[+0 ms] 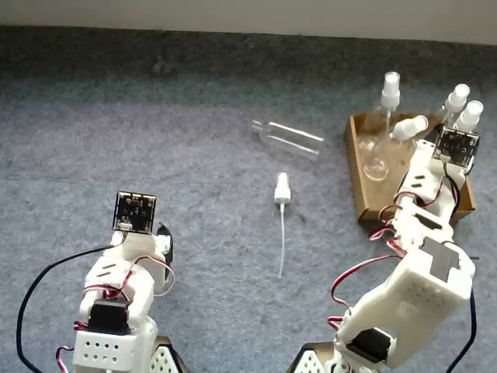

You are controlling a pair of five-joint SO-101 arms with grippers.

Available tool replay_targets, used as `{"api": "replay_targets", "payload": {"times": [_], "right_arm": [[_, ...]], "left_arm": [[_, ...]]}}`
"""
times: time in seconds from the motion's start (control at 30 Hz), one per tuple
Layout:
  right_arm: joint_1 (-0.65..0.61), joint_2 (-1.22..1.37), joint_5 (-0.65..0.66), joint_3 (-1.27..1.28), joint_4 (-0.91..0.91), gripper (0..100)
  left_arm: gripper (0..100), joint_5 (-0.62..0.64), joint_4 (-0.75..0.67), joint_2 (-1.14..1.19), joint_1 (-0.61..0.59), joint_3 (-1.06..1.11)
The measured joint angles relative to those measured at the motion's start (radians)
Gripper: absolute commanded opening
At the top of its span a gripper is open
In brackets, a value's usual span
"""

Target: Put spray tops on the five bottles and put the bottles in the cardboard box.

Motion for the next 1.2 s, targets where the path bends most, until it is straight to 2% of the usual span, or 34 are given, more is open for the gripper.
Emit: {"api": "replay_targets", "payload": {"times": [0.47, 0.6, 0.73, 0.93, 1.2], "right_arm": [[0.000, 0.049, 0.000, -0.002, -0.003, 18.3], [0.000, 0.089, 0.000, -0.018, -0.020, 25.2], [0.002, 0.117, 0.000, -0.021, -0.015, 26.2], [0.000, 0.123, 0.000, -0.002, -0.172, 27.1], [0.000, 0.123, 0.000, 0.029, -0.193, 30.3]], "left_arm": [[1, 0.000, 0.000, 0.000, 0.000, 0.000], [1, 0.000, 0.000, 0.000, 0.000, 0.000], [1, 0.000, 0.000, 0.000, 0.000, 0.000], [1, 0.000, 0.000, 0.000, 0.000, 0.000], [1, 0.000, 0.000, 0.000, 0.000, 0.000]]}}
